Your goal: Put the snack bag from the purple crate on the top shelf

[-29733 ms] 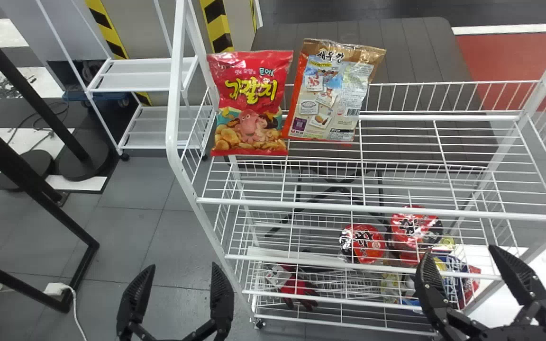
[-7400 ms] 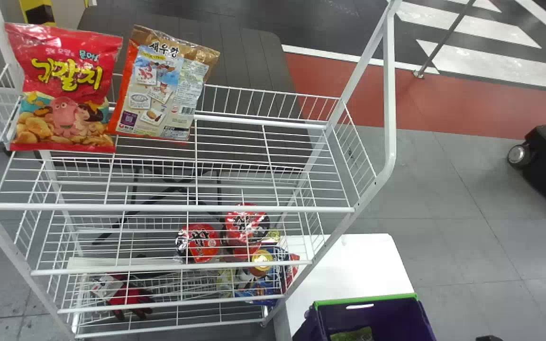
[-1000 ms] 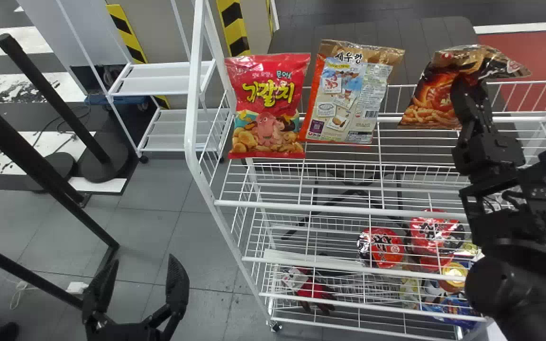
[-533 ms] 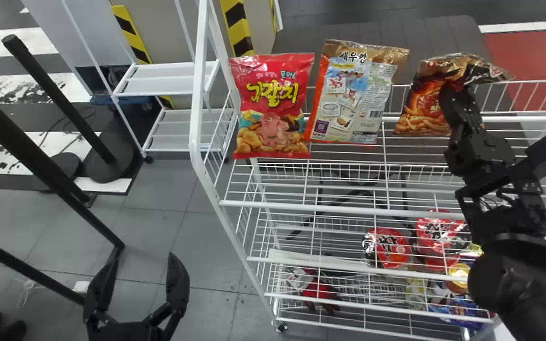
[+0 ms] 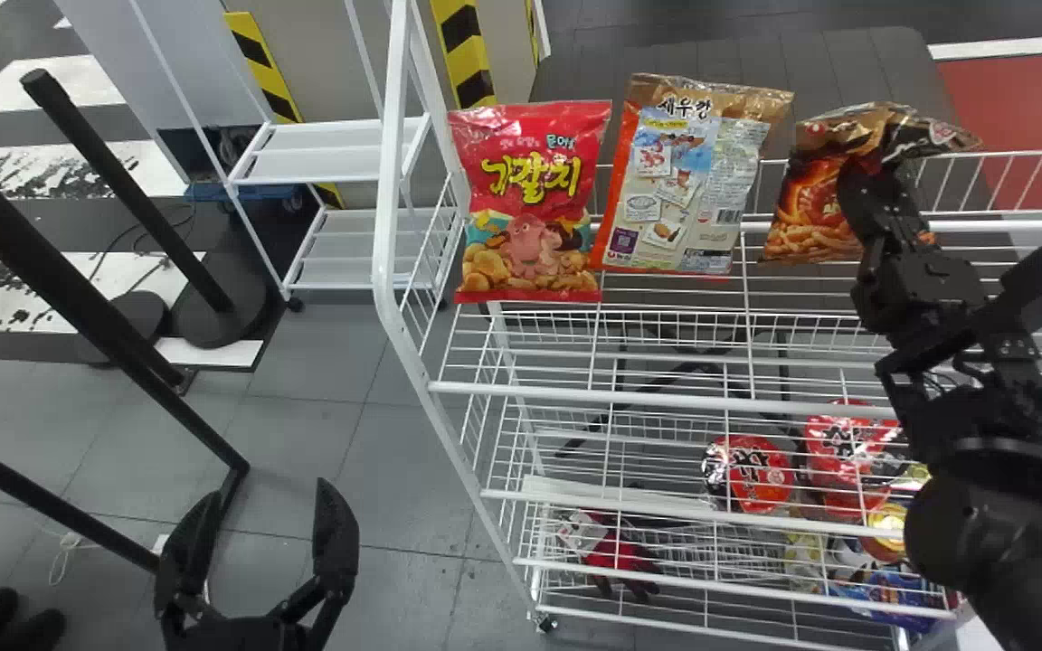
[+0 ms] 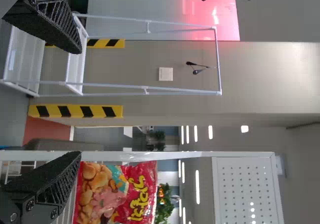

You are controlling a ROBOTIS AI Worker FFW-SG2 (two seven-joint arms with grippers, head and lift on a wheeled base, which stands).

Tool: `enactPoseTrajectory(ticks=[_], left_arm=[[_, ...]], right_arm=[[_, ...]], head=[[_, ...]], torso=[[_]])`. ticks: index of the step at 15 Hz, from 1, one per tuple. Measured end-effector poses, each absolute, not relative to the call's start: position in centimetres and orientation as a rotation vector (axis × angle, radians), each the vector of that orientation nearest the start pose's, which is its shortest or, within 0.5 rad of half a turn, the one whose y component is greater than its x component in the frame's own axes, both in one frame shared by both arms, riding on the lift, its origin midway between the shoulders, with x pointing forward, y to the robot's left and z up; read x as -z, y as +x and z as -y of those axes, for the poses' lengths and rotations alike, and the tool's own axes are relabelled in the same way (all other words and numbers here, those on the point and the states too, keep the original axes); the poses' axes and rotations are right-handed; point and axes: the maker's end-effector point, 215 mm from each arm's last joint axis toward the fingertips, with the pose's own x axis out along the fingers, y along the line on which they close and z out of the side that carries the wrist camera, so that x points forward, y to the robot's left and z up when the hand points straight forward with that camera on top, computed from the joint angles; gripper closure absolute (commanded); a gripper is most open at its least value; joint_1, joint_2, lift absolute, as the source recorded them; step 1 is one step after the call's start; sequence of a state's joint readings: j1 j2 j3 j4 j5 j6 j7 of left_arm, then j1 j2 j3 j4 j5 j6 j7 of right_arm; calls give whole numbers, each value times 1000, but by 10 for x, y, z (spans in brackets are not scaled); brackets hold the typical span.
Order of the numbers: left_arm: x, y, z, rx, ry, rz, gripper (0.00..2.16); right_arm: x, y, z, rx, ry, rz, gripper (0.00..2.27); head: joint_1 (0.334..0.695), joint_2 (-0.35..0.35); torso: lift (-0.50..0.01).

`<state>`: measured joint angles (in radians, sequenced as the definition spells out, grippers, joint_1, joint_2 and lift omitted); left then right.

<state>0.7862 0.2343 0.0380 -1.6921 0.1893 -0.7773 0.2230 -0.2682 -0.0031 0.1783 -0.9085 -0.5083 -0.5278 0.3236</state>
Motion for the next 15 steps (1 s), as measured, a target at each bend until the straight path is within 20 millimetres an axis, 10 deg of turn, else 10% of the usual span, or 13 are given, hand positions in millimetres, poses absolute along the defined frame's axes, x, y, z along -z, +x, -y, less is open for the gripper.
enactPoseTrajectory(ticks=[11,15], left_arm=[[383,294,-350,-197,30,127,90],[383,294,-351,-198,31,128,90]], right_arm=[[390,631,146,-266,411,77,802],[391,631,148,-261,416,74,360]], head=[[695,243],[695,241]], torso=[[0],[0]])
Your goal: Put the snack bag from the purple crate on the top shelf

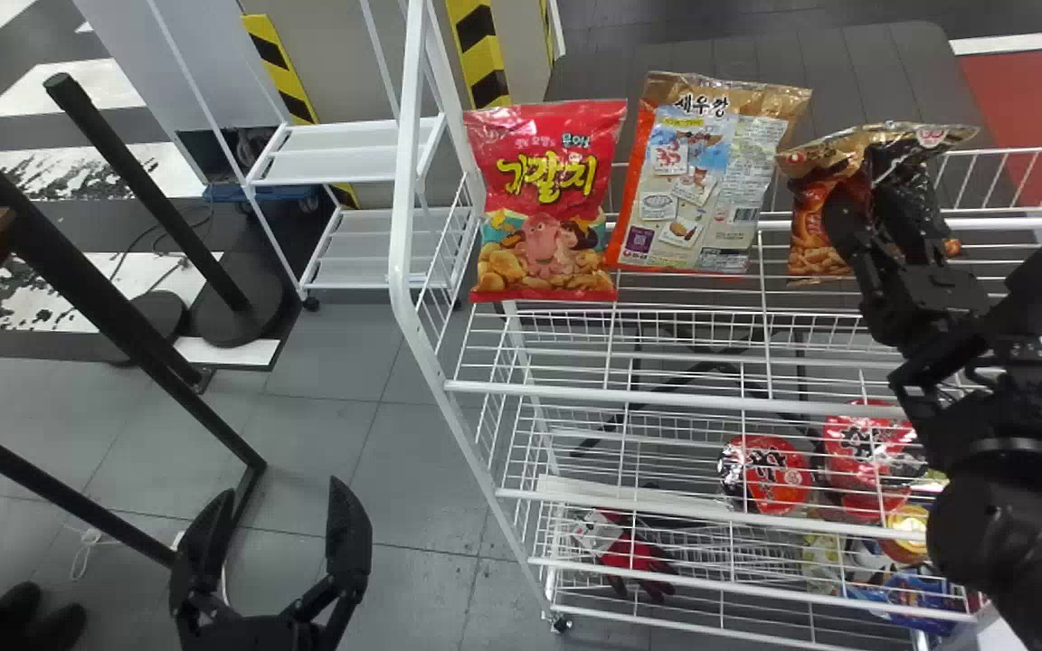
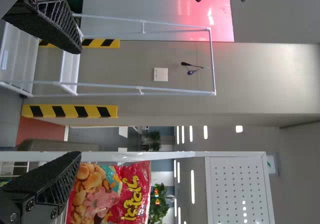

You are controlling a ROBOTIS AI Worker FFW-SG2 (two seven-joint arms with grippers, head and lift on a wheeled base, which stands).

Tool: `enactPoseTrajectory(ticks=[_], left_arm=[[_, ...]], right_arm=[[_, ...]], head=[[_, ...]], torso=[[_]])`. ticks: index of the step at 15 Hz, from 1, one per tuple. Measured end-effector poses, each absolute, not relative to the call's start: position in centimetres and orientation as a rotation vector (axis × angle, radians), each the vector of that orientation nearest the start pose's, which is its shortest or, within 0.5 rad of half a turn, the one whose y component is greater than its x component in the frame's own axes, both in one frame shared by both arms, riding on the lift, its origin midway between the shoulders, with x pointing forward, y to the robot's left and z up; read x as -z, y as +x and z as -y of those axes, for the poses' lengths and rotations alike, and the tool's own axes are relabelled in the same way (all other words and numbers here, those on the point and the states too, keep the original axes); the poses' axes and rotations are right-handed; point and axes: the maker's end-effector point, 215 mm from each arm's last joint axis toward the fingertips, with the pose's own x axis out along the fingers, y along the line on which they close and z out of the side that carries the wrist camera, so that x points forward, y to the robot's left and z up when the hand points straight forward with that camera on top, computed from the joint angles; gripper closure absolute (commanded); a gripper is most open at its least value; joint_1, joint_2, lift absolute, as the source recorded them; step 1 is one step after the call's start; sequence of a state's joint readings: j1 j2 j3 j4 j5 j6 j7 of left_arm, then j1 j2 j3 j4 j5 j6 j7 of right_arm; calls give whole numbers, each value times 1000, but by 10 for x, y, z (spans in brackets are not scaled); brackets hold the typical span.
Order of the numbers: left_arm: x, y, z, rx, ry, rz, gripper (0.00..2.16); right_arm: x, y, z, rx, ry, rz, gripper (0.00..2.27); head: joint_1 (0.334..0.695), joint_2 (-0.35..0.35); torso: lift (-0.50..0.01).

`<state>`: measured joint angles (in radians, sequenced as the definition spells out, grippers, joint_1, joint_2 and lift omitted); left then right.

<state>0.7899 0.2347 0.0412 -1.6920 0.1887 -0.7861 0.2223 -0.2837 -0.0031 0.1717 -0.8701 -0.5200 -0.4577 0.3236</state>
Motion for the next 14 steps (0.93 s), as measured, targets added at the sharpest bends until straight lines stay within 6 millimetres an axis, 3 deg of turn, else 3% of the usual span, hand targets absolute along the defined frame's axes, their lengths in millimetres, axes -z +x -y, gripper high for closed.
enactPoseTrajectory(ticks=[12,14], left_arm=[[382,295,-355,-203,37,126,90],[383,295,-356,-204,39,123,90]], right_arm=[[382,621,156,-201,432,94,296],[381,612,146,-211,409,84,265]], head=[[695,238],[695,248]], torso=[[0],[0]])
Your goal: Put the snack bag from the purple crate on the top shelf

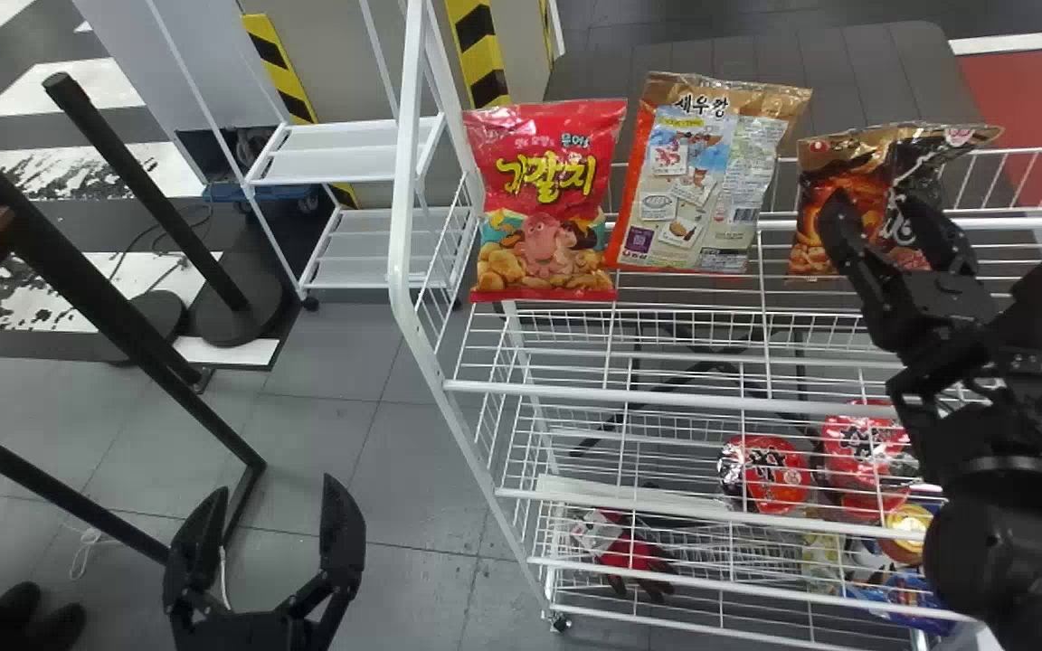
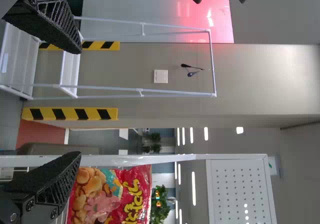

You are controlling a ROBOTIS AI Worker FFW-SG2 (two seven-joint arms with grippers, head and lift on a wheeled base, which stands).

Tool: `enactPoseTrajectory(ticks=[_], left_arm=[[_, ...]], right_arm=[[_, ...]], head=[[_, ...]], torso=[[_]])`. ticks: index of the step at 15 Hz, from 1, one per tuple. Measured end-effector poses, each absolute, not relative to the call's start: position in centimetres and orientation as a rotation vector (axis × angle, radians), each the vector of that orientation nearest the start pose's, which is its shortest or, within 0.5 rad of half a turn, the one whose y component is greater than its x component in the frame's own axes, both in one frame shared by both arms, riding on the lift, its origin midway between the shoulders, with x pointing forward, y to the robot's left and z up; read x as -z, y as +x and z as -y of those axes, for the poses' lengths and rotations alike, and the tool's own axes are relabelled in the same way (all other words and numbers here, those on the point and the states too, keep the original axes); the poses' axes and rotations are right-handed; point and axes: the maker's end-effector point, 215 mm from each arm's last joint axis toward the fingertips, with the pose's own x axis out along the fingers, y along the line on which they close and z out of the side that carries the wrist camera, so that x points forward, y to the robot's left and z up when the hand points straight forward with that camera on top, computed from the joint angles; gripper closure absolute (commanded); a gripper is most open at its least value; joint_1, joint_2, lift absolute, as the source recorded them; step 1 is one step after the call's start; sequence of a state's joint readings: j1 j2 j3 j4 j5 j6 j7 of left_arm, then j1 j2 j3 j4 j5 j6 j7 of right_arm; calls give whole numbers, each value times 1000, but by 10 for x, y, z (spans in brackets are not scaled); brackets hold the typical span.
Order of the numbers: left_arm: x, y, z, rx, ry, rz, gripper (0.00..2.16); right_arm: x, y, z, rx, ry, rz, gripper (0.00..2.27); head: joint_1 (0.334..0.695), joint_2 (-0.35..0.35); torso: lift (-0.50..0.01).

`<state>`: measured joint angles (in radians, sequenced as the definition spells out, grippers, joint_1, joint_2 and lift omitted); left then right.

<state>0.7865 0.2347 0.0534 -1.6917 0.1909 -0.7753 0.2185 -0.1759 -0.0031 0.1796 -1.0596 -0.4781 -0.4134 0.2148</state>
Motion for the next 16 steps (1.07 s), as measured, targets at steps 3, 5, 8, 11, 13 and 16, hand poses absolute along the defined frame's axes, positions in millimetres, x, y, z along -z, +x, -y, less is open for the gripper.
enactPoseTrajectory(ticks=[3,5,8,11,13,16], left_arm=[[385,296,-357,-204,37,118,90],[384,296,-358,-206,36,119,90],[379,296,-359,-207,36,129,90],[375,295,-357,-202,36,131,90],[373,294,-357,-201,36,131,90],[368,291,-353,-193,38,136,90]], right_arm=[[385,604,148,-209,411,76,242],[390,595,152,-199,414,75,232],[385,575,145,-197,405,57,198],[394,541,119,-231,355,-83,144],[399,508,114,-232,265,-150,144],[390,460,132,-215,171,-115,144]], head=[[695,256],[695,255],[695,265],[695,303],[695,333],[695,333]], torso=[[0],[0],[0],[0],[0],[0]])
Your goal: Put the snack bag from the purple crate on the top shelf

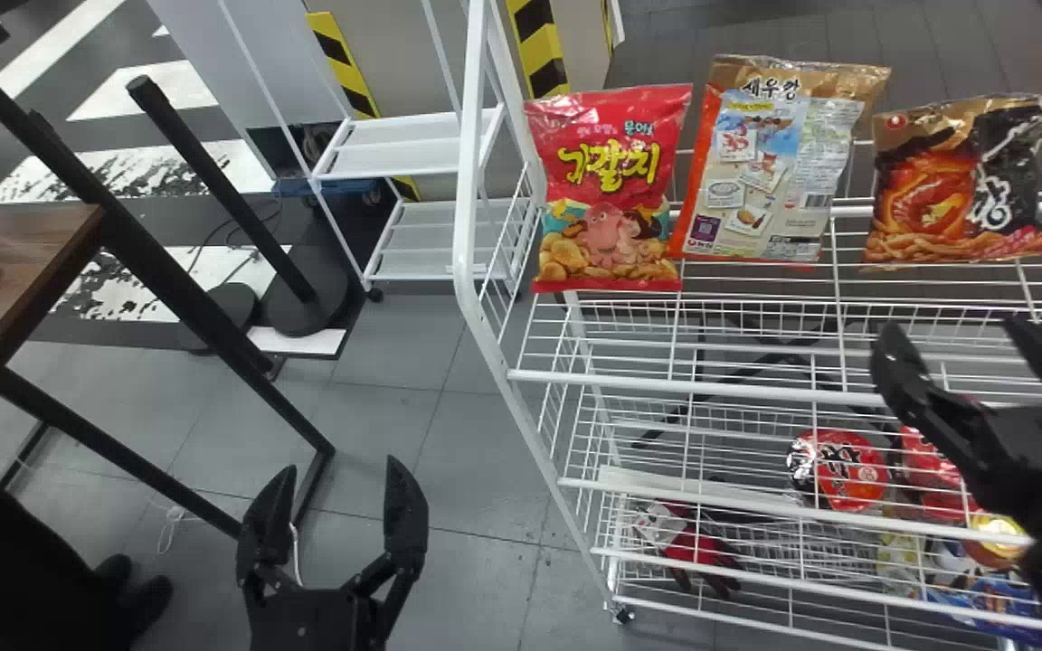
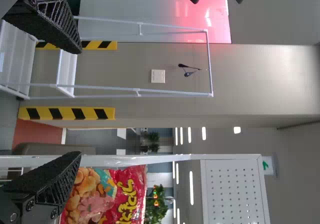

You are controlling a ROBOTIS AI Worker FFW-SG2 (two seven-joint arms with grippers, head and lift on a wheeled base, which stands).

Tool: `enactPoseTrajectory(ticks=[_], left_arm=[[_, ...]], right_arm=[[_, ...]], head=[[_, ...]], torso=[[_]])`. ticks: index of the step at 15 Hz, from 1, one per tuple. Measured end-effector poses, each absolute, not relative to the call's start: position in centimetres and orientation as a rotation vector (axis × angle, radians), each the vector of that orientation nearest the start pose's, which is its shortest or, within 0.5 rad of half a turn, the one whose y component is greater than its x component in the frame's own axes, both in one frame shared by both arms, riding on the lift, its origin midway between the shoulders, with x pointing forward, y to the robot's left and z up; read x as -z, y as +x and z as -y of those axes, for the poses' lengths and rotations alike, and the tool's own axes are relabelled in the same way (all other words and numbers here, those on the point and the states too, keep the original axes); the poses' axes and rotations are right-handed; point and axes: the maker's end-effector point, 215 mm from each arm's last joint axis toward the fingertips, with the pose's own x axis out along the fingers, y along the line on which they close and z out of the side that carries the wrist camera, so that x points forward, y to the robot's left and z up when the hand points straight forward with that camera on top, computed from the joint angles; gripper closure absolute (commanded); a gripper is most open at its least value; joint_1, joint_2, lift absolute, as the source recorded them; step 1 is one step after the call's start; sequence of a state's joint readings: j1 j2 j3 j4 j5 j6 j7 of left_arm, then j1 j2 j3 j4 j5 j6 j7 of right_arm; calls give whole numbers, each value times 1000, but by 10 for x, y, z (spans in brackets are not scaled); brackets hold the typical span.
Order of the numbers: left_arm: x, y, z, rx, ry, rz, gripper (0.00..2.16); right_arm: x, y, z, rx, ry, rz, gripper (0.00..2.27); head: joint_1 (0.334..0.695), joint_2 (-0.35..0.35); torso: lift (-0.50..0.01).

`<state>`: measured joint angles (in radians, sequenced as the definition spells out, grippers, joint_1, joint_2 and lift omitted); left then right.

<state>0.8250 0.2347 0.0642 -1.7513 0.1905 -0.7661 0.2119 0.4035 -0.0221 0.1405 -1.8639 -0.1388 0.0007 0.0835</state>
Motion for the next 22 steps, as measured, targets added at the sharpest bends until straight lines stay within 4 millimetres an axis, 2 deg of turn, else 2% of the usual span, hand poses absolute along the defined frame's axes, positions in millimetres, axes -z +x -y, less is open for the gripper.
enactPoseTrajectory(ticks=[2,5,7,9,12,14,17,22], left_arm=[[365,286,-349,-183,44,140,90],[368,283,-342,-175,45,132,90],[370,278,-338,-171,46,126,90],[371,275,-329,-161,47,123,90],[371,272,-311,-126,53,121,90],[369,271,-304,-111,55,122,90],[369,271,-298,-102,55,119,90],[377,272,-295,-94,62,89,90]], right_arm=[[385,431,153,-220,140,-82,144],[400,404,187,-211,122,-125,144],[416,388,199,-196,120,-204,144],[418,379,200,-199,122,-238,144],[403,374,193,-227,124,-214,144],[402,371,192,-234,124,-211,144],[404,368,186,-250,130,-208,144],[396,367,182,-258,118,-174,144]], head=[[695,308],[695,264],[695,245],[695,230],[695,215],[695,204],[695,205],[695,205]], torso=[[0],[0],[0],[0],[0],[0],[0],[0]])
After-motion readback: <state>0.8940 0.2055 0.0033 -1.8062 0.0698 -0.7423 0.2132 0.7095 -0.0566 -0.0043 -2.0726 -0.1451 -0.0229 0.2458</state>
